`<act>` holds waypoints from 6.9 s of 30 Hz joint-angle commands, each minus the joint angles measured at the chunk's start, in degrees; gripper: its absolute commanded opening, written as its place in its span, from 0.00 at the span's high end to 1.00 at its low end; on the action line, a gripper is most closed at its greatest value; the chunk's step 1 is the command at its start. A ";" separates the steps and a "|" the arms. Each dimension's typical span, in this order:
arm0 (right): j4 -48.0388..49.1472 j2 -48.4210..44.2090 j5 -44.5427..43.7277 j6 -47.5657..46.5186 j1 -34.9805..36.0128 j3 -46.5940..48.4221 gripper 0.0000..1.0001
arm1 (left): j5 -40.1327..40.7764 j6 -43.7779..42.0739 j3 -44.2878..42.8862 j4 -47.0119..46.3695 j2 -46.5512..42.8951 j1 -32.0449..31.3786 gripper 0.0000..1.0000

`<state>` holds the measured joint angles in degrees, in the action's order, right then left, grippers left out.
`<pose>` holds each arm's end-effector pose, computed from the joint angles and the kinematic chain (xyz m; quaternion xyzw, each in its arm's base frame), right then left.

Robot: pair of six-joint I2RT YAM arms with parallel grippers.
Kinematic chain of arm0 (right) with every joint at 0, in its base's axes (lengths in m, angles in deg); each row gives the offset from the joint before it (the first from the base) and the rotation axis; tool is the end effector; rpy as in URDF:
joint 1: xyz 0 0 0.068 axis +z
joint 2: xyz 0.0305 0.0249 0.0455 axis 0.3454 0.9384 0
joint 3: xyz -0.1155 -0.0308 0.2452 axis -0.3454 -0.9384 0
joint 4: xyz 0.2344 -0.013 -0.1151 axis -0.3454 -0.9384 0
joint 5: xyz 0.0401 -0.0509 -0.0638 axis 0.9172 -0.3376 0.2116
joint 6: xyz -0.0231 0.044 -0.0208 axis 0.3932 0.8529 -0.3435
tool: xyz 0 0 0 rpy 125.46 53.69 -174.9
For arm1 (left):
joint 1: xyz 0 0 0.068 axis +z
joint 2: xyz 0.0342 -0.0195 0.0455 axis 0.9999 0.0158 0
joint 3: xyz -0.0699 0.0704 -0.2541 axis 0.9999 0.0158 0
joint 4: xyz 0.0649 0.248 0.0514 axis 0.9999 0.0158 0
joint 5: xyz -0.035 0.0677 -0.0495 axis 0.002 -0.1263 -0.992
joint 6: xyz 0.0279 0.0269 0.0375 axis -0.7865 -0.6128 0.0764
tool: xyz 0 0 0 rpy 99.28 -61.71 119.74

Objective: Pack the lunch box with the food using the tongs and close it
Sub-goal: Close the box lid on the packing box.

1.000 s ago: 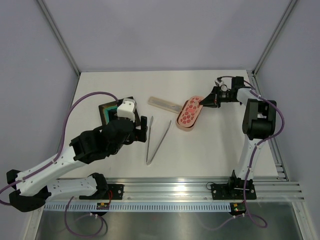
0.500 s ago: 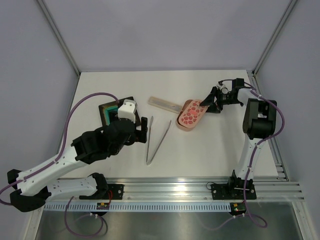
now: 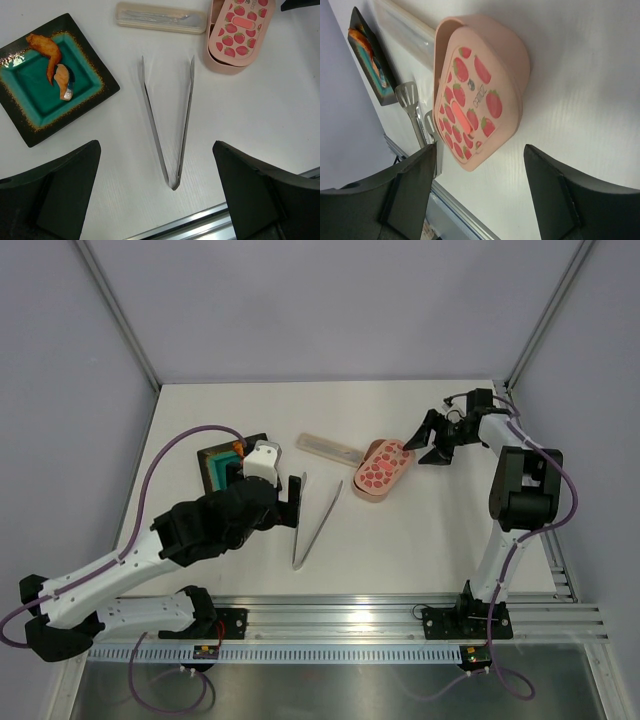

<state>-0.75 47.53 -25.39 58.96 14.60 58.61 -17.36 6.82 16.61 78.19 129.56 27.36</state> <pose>0.4159 -0.0160 0.1893 0.0738 0.9092 0.3784 0.1575 0.1060 -0.1536 0.3631 0.1104 0.8566 -0.1108 0.4918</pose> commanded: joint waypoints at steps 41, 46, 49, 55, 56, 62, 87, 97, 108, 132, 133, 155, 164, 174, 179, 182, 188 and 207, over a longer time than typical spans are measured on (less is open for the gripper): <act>4.58 -7.34 -13.54 9.35 6.05 -4.93 0.25 | -3.14 1.48 0.90 -2.96 1.86 2.94 0.01; 5.02 -4.00 -11.34 10.05 6.05 -2.11 0.25 | -3.75 1.84 1.08 -3.30 1.95 2.94 0.01; 4.93 -2.94 -10.98 10.58 6.31 0.00 0.25 | -3.76 2.36 1.26 -3.13 2.30 2.94 0.01; 3.35 0.92 -9.84 11.37 9.38 6.06 0.26 | -4.55 2.62 1.35 -3.84 3.27 3.02 0.01; 3.18 1.19 -9.93 11.46 9.65 6.94 0.26 | -4.72 2.89 1.17 -3.84 3.44 2.94 0.01; 1.86 2.60 -12.21 11.38 9.83 8.44 0.26 | -5.78 3.42 1.43 -4.36 3.71 3.02 0.01; 7.12 -11.90 -22.93 12.87 10.53 -8.60 0.87 | -10.96 1.75 -1.29 -7.88 11.44 6.54 0.01; 8.01 -10.32 -25.92 14.28 13.69 -9.49 1.00 | -11.67 2.98 0.03 -8.14 9.78 7.33 0.01; 6.34 -8.12 -26.89 13.66 16.59 -8.17 1.00 | -11.84 3.06 0.55 -8.14 9.42 7.42 0.01; -0.34 -6.90 -33.49 10.85 16.50 2.81 1.00 | -11.58 3.42 2.40 -8.14 7.67 8.03 0.01; -0.43 -6.02 -33.22 10.93 16.59 3.25 1.00 | -11.58 3.42 2.40 -8.14 7.66 8.03 0.01; -2.10 -7.50 -35.75 8.74 16.68 6.60 1.00 | -11.67 3.50 2.49 -8.06 7.84 8.30 0.01; -1.40 -6.98 -43.32 10.76 14.66 1.33 1.00 | -11.23 3.15 2.22 -7.00 7.14 8.65 0.01; -1.31 -2.85 -40.79 10.93 14.75 2.11 1.00 | -11.32 3.24 2.22 -7.09 6.96 8.91 0.01; -1.48 0.83 -37.00 11.11 15.36 5.44 1.00 | -11.32 3.59 2.40 -6.91 6.87 8.91 0.01; -0.61 1.54 -34.28 10.93 16.06 6.59 1.00 | -11.32 3.59 2.49 -6.91 6.87 8.91 0.01; 0.01 1.37 -32.43 9.53 16.50 7.65 1.00 | -11.14 3.77 2.49 -6.82 7.14 9.00 0.01; -2.63 -7.85 -41.66 9.09 17.47 6.86 1.00 | -11.49 3.59 3.10 -7.52 8.19 9.09 0.01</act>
<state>-3.53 45.96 -65.74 68.30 30.56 64.68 -28.79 9.82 18.95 72.60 137.67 36.10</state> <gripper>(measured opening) 0.009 0.988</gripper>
